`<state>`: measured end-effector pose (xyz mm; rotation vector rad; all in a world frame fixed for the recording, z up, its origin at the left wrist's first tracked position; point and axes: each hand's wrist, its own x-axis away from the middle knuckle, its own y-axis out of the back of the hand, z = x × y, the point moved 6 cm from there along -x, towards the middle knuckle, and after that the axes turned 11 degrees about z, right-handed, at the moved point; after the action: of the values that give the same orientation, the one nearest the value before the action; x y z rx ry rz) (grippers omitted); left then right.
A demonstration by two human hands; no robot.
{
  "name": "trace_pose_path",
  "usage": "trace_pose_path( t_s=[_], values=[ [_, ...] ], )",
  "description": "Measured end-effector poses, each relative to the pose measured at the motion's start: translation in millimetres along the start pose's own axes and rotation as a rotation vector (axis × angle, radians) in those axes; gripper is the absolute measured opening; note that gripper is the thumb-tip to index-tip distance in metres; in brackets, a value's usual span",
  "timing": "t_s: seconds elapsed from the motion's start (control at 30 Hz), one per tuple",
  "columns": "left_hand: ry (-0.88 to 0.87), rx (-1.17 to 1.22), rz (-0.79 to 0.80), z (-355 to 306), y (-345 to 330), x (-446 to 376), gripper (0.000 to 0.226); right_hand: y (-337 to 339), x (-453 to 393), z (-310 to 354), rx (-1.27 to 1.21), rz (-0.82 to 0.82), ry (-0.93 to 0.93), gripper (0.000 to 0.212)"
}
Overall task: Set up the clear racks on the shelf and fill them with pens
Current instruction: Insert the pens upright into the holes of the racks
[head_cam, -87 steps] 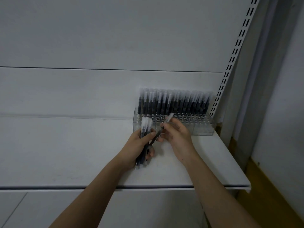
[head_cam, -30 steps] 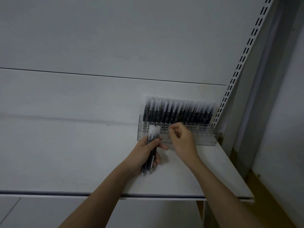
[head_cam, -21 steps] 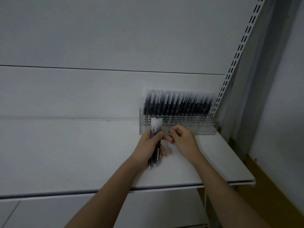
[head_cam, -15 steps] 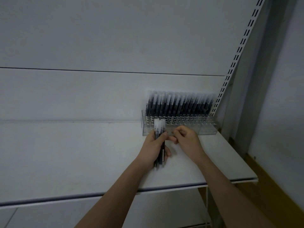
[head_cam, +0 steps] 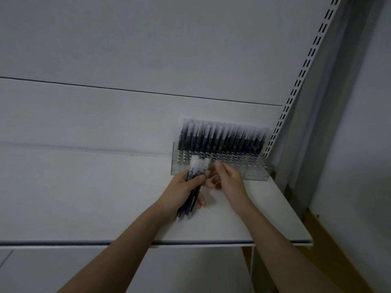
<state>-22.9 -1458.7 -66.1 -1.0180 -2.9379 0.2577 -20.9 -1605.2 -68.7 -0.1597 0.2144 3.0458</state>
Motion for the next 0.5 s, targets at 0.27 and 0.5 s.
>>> trace_pose_path(
  t_s=[0.27,0.5],
  values=[
    [-0.051,0.008,-0.057,-3,-39,-37,0.018,39,-15,35,-0.038,0.217,0.076,0.009],
    [-0.054,0.055,-0.041,-3,-49,-60,0.023,69,-30,44,-0.015,0.230,0.084,0.017]
  ],
)
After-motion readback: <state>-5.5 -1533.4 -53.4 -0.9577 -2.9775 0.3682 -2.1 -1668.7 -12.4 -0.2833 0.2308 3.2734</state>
